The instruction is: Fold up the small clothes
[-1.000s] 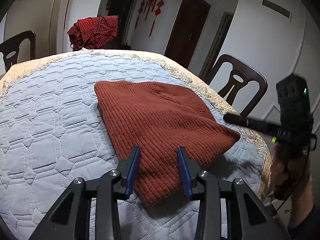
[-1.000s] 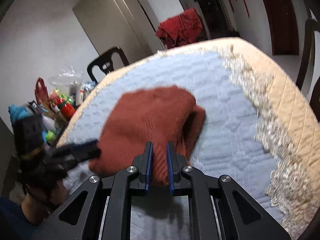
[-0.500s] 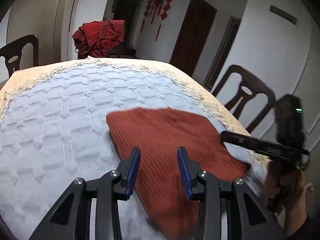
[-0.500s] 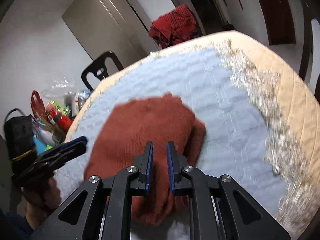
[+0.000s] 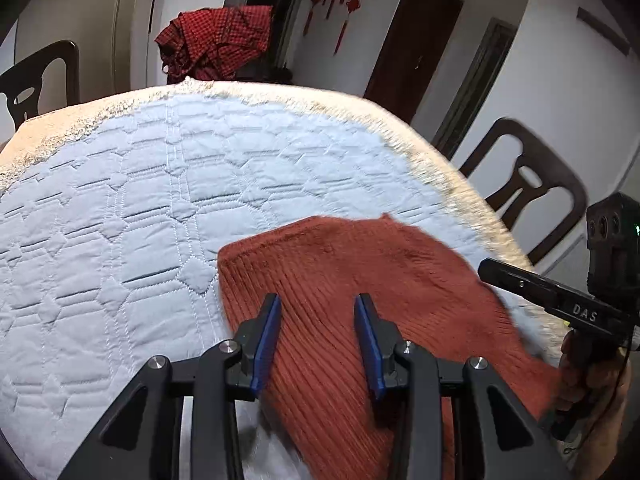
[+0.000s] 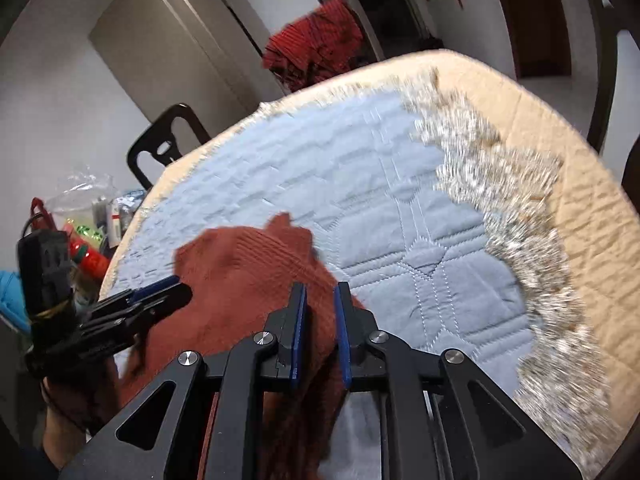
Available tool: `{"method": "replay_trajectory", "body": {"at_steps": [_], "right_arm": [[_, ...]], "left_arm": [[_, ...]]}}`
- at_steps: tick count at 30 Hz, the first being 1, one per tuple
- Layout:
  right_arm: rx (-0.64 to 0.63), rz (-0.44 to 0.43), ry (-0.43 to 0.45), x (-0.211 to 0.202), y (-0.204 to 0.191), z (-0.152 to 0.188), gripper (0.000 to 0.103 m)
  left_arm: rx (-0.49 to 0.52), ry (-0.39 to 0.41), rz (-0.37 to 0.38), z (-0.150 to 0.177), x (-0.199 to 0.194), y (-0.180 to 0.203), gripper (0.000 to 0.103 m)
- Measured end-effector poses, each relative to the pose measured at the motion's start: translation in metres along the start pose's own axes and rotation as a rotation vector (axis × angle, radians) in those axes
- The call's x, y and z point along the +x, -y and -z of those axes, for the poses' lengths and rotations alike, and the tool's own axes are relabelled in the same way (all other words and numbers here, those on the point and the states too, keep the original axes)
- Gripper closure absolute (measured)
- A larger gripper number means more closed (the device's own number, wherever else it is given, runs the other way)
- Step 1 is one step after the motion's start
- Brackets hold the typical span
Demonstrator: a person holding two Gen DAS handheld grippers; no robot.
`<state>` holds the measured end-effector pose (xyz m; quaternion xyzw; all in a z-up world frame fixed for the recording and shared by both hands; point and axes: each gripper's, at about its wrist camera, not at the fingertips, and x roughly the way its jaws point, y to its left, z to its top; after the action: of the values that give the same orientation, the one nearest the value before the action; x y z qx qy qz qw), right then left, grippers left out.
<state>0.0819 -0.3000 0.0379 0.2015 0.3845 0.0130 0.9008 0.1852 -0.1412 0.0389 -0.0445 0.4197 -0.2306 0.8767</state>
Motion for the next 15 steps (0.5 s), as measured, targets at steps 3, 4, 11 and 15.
{"method": "replay_trajectory", "body": {"at_steps": [3,4,11,15], "right_arm": [[-0.085,-0.048,0.056,-0.036,-0.02,0.01,0.088],[-0.104,-0.057,0.063,-0.04,-0.026,0.014,0.088],[-0.209,-0.054,0.025,-0.064,-0.049,0.062,0.088],[-0.224,-0.037,0.009,-0.062,-0.048,0.073,0.088]], "left_arm": [[0.036,0.041,0.027,0.008,-0.031,0.009,0.062],[0.053,0.053,0.035,0.014,-0.042,0.013,0.062],[0.109,0.054,0.06,0.056,-0.078,0.034,0.062],[0.137,0.024,0.038,0.075,-0.072,0.045,0.062]]}}
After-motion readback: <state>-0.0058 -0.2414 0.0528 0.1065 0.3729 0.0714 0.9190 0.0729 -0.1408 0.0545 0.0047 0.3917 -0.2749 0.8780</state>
